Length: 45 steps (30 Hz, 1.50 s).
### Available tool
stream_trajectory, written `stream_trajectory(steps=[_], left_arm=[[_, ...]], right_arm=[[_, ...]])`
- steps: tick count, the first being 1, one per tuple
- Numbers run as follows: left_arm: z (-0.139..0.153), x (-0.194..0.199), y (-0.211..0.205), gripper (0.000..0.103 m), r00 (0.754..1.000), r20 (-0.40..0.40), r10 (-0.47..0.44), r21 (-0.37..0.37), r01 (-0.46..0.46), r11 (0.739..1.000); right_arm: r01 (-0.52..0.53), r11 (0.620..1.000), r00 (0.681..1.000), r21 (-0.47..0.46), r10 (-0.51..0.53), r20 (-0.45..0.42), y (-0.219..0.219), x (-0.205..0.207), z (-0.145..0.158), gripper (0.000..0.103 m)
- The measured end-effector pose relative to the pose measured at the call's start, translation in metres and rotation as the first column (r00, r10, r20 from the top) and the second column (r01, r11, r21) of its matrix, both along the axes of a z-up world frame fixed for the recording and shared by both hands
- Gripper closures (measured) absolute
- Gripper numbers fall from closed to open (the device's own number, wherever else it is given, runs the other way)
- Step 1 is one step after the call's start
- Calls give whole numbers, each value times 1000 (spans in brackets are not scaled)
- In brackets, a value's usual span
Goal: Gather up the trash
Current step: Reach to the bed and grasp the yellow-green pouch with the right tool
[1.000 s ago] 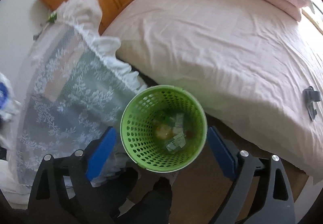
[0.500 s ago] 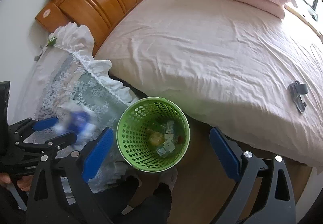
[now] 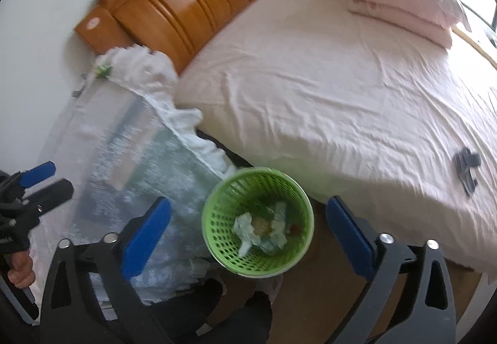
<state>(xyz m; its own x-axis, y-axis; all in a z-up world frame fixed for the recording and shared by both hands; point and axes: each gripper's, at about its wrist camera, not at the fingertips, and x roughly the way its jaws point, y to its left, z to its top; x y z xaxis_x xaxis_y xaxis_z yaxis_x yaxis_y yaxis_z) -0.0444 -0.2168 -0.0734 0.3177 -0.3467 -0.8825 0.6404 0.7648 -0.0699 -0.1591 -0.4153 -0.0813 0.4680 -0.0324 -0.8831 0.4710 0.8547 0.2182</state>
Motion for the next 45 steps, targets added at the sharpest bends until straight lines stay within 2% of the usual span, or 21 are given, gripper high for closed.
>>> stream_trajectory(steps=[3,9,19,27,29,31,32,35,40,45], left_arm=[[21,12,28,8,997,51,62,-21,-61,998],[41,38,79,8,978,84,189,-39,-186,982],[38,70,130,8,957,64,284,-59,-281,958],[30,114,164,8,937,53,346,-52,-344,938],[29,129,175,8,927,59,371,-47,-369,928],[28,147,188,8,915,67,397,-42,-395,918],[28,154,192,8,912,69,404,-40,-402,915],[27,178,208,8,901,83,426,-30,-425,905],[22,215,231,8,886,85,456,-20,-456,890],[17,243,248,8,877,85,473,-6,-474,880]], right_arm=[[-44,999,998,-11,45,48,15,17,21,3],[-126,992,986,-24,128,106,50,54,45,2],[-231,973,966,-1,229,119,102,109,50,2],[-292,956,950,21,288,118,138,165,46,2],[-327,945,939,10,324,116,153,199,42,2],[-338,941,935,7,335,117,156,211,41,2],[-362,932,926,-3,360,111,165,245,35,2],[-399,916,912,-32,401,87,176,295,24,2],[-498,858,864,-124,504,21,196,385,1,3],[-561,804,826,-198,560,-67,208,455,-24,3]])
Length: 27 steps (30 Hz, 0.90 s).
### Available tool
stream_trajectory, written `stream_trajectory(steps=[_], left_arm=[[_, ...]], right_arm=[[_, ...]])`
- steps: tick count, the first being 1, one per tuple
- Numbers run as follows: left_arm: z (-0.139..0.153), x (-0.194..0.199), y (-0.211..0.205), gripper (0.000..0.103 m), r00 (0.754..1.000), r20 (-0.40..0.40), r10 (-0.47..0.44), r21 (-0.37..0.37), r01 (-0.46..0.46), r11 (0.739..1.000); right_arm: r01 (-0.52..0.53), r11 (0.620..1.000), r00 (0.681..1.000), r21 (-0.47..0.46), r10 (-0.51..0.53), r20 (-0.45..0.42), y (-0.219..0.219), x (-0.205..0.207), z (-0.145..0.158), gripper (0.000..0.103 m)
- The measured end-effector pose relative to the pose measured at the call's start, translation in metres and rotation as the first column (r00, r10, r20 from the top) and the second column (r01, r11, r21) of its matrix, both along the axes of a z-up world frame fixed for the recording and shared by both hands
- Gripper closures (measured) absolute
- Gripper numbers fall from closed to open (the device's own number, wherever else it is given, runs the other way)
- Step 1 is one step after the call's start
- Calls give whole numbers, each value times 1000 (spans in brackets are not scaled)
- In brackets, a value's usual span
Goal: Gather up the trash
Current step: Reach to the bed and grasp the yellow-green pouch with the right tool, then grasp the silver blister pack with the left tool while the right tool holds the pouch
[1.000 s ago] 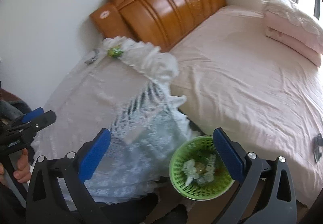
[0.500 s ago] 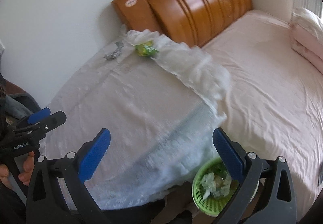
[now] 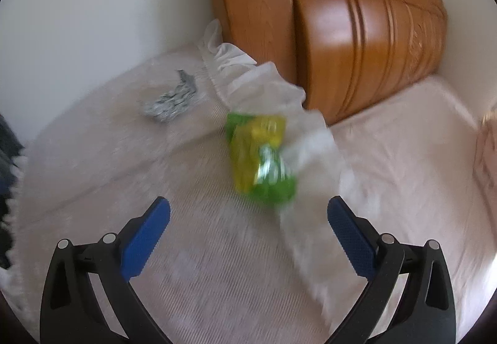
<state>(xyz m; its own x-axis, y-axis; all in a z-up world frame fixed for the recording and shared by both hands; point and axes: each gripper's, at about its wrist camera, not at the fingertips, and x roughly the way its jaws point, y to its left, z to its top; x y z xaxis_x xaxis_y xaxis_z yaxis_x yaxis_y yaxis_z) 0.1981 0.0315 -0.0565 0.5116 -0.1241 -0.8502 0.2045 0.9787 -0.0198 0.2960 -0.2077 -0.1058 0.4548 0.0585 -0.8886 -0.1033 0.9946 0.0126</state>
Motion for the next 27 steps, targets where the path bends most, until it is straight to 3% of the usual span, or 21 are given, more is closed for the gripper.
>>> stream_trajectory(steps=[3,6,8,10,17,27], left_arm=[[-3,12,7,8,1000,-8,3,-10,-3,1000],[-6,24,10,8,1000,-11,-3,-10,3,1000],[-9,31,10,8,1000,-15,-14,-2,14,1000],[-12,37,7,8,999,-11,-36,4,36,999],[-29,68,-6,8,998,-45,-49,-3,49,999],[-47,131,-40,8,978,-157,139,-110,-157,981]], right_arm=[[-18,999,998,-41,16,-66,3,28,-23,10],[-40,997,991,-59,32,-134,7,40,-41,26],[-42,997,988,-58,33,-153,6,41,-45,44],[-34,999,987,-38,28,-160,2,41,-46,53],[-3,1000,993,9,4,-121,-6,37,-34,56],[56,989,998,140,-56,0,-14,-6,12,56]])
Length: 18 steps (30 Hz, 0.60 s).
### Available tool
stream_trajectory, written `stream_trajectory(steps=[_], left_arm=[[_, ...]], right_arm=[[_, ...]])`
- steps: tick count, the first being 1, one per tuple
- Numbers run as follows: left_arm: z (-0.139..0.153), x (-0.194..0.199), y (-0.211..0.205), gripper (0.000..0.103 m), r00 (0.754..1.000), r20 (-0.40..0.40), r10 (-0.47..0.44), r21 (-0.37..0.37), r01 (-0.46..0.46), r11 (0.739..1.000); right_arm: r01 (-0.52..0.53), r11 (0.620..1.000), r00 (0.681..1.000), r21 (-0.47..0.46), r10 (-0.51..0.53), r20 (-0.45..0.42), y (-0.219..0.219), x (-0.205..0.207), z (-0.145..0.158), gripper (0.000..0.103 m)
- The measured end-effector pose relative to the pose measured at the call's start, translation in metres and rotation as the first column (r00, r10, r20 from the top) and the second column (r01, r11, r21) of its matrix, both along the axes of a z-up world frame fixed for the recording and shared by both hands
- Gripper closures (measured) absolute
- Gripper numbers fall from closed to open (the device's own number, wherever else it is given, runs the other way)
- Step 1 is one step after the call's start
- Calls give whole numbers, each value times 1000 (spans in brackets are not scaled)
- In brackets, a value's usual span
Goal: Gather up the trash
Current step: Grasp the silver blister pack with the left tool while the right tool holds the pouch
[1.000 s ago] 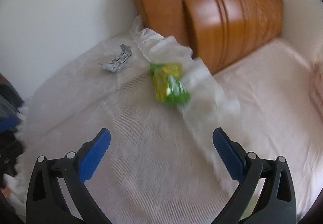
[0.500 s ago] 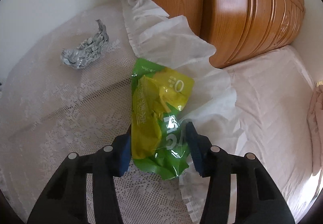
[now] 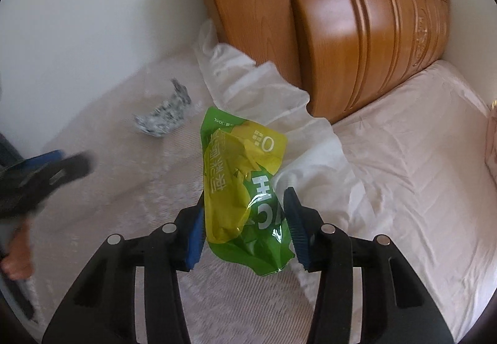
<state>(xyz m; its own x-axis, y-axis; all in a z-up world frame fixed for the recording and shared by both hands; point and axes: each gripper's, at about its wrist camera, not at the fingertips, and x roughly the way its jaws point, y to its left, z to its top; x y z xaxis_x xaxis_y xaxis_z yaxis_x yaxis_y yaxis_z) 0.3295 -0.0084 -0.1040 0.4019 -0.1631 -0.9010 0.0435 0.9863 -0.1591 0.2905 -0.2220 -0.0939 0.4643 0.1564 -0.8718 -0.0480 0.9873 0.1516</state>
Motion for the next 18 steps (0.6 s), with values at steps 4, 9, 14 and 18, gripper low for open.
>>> stream_trajectory(steps=[4,9,14,18], left_arm=[[-13,33,-14,8,989,-72,130,-19,-131,991],[-34,72,-21,8,907,-162,388,6,-393,920],[-57,96,-35,8,806,-203,557,127,-542,831],[-77,108,-42,8,749,-251,614,159,-593,789]], right_arm=[[18,999,999,39,-20,39,-3,-29,12,56],[47,991,998,125,-52,41,-6,-65,16,56],[71,983,997,167,-75,20,-12,-88,8,56],[105,976,994,190,-109,10,-22,-100,5,56]])
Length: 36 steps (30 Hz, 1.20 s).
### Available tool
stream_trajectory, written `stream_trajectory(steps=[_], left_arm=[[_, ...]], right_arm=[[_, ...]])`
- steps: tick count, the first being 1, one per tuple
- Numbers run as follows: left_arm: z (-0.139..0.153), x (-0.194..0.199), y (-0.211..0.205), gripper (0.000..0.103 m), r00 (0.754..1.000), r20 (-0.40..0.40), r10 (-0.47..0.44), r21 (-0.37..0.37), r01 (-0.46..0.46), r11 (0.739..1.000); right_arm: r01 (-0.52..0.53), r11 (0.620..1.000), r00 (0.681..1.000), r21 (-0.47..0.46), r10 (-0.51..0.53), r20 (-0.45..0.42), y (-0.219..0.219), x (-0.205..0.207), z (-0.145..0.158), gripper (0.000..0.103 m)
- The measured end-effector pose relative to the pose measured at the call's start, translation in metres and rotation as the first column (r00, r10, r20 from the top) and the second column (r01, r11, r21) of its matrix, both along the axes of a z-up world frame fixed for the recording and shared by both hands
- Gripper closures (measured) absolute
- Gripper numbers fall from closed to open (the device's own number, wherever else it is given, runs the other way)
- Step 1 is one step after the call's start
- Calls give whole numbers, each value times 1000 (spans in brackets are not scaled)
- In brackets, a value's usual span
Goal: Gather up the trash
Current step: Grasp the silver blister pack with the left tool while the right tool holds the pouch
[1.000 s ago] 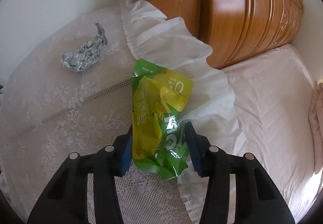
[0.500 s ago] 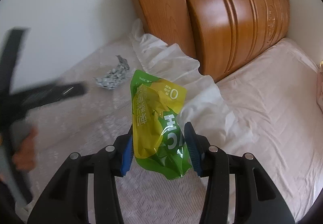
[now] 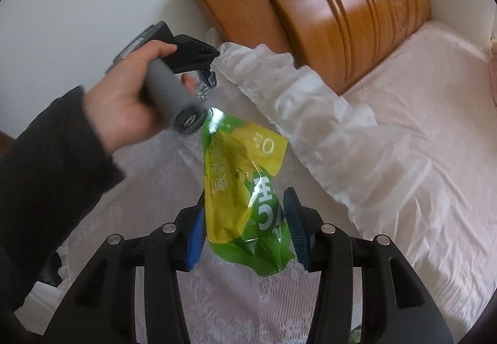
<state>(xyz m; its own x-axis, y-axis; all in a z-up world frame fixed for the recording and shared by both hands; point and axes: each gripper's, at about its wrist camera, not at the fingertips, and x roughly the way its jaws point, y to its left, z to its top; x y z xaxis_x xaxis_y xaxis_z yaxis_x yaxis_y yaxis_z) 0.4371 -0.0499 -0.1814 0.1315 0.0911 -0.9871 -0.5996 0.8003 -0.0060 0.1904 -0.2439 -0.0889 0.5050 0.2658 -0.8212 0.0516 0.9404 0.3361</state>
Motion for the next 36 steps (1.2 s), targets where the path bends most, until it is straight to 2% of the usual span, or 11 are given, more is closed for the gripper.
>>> stream_trajectory(steps=[8,13,15,17,20,24,27,30,31,33,36], left_arm=[[-4,14,-6,7,1000,24,-15,14,14,1000],[2,13,-1,7,994,66,-85,-25,87,996],[7,7,2,7,988,95,-118,-35,122,992],[9,2,4,7,984,109,-142,-51,148,988],[16,-9,12,7,976,134,-171,-67,181,981],[30,-27,25,7,959,178,-222,-57,235,970],[41,-34,39,7,932,213,-295,-30,308,951],[51,-43,49,7,896,241,-373,14,381,924],[54,-46,53,7,888,242,-392,28,398,917],[57,-55,68,7,873,243,-423,35,428,903],[63,-63,80,7,866,242,-438,36,443,896]], right_arm=[[32,999,999,2,-32,2,-10,-2,-3,56],[12,1000,1000,-13,-12,-10,-1,4,-10,56],[21,1000,1000,-10,-22,-13,4,6,-12,49],[65,998,998,-14,-65,-21,8,6,-14,23],[126,992,991,18,-125,-52,19,6,-21,20],[170,985,980,-17,-171,-104,39,14,-39,20],[168,981,972,-94,-181,-148,53,19,-54,24],[129,966,977,-222,-162,-138,68,18,-55,43],[119,964,978,-239,-155,-137,70,17,-55,53],[115,964,979,-239,-151,-138,70,15,-55,56],[109,964,979,-242,-147,-143,65,14,-55,57]])
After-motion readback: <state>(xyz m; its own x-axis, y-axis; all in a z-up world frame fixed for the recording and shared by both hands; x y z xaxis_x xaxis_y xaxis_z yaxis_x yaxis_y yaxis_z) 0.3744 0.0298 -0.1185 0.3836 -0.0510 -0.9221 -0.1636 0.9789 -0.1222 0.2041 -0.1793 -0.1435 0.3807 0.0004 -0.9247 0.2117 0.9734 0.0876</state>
